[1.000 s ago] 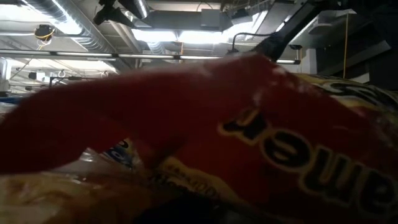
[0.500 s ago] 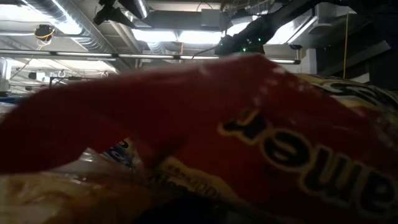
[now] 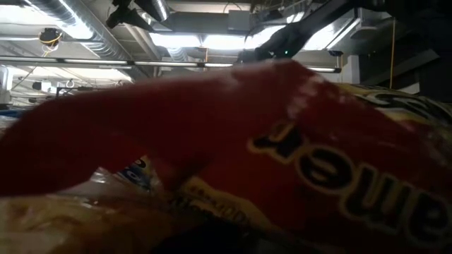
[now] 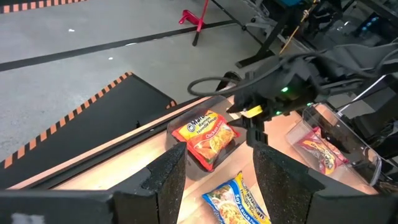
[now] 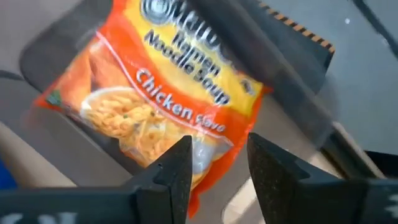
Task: Sort Maruchan noodles
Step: Put the orange noodle pack into the black bin
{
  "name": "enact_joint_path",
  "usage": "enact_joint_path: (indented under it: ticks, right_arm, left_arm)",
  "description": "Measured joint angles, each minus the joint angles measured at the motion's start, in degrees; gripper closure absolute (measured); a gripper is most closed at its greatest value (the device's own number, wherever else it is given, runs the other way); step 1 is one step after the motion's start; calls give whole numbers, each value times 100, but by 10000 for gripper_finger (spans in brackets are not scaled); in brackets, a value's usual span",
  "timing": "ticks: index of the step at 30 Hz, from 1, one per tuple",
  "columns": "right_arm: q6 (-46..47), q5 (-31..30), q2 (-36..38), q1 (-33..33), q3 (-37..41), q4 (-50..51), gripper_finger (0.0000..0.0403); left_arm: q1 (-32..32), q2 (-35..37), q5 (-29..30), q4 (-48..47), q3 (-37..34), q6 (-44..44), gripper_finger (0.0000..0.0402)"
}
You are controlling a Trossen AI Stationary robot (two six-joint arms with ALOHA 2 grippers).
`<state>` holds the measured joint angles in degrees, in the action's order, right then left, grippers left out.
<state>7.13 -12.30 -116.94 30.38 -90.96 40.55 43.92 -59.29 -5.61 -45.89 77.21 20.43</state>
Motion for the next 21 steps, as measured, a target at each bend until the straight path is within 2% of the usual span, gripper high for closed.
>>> enact_joint_path:
  ticks: [15,21]
  right_arm:
    - [41,690,-455,-160,-2,-348,269]
    - [9,1052,-462,-278,-2,-953,269]
  left_arm:
    - [-2,0,2,-13,0,0,223]
    - [-2,0,15,-9,0,-2,223]
